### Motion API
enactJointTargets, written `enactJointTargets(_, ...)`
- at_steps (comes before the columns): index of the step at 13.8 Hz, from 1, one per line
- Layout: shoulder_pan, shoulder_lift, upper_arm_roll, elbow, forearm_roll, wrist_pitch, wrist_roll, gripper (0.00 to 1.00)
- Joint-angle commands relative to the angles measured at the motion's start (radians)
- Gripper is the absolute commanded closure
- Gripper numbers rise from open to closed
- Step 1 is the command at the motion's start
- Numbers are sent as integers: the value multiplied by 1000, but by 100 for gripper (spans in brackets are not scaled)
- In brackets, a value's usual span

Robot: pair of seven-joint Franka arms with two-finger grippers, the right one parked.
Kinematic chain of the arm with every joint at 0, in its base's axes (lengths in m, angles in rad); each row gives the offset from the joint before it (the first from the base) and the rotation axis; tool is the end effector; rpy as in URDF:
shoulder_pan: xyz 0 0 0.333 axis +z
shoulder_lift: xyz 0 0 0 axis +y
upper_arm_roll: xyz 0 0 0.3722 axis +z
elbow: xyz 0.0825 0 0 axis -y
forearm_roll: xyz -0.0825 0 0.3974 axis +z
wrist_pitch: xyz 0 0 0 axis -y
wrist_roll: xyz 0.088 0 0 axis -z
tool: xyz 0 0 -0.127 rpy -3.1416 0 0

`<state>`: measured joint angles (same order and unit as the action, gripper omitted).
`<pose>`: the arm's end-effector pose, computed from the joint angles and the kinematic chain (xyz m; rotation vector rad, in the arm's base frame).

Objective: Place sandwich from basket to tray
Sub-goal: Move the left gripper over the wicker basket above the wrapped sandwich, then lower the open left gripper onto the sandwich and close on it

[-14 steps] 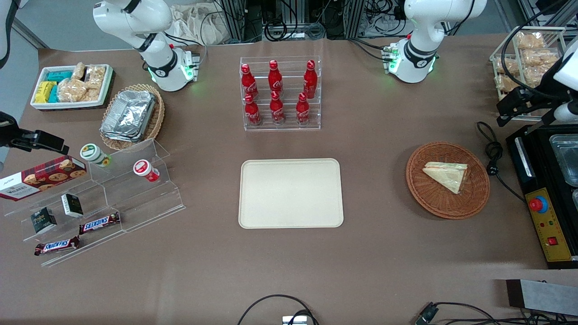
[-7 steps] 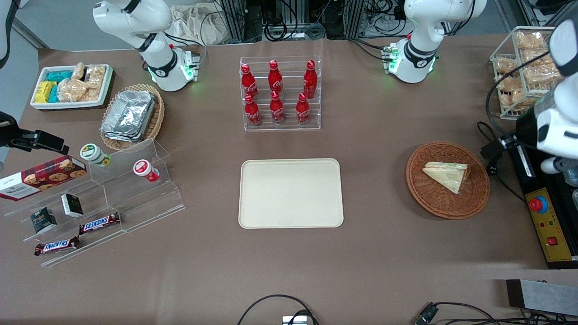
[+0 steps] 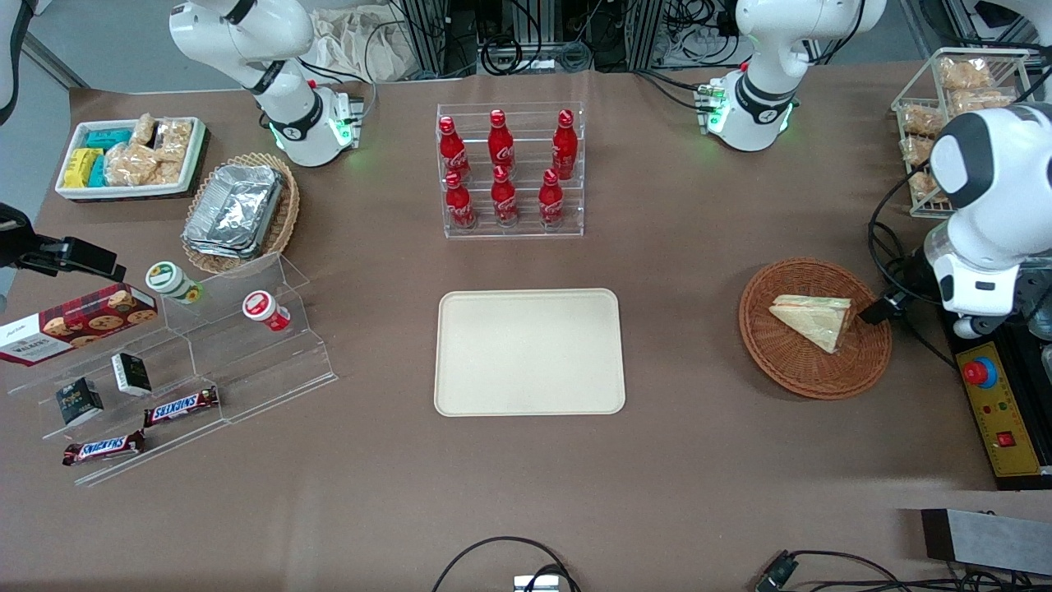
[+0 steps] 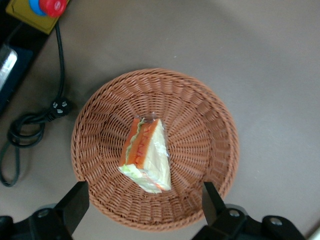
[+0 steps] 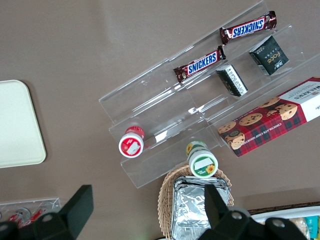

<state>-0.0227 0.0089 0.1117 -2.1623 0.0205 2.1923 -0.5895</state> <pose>0.5487 0.0499 0.4229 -2.9571 -1.0240 -0.0390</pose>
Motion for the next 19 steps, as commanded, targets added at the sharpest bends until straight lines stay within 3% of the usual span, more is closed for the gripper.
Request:
enactJointTargets(1,-8,-61,23,-105,-11,82,-76,0)
enactJointTargets(9,27,-43,31,-313,-43,398,-89,0)
enactJointTargets(19,24,63,31,-352,-47,569,-89,0)
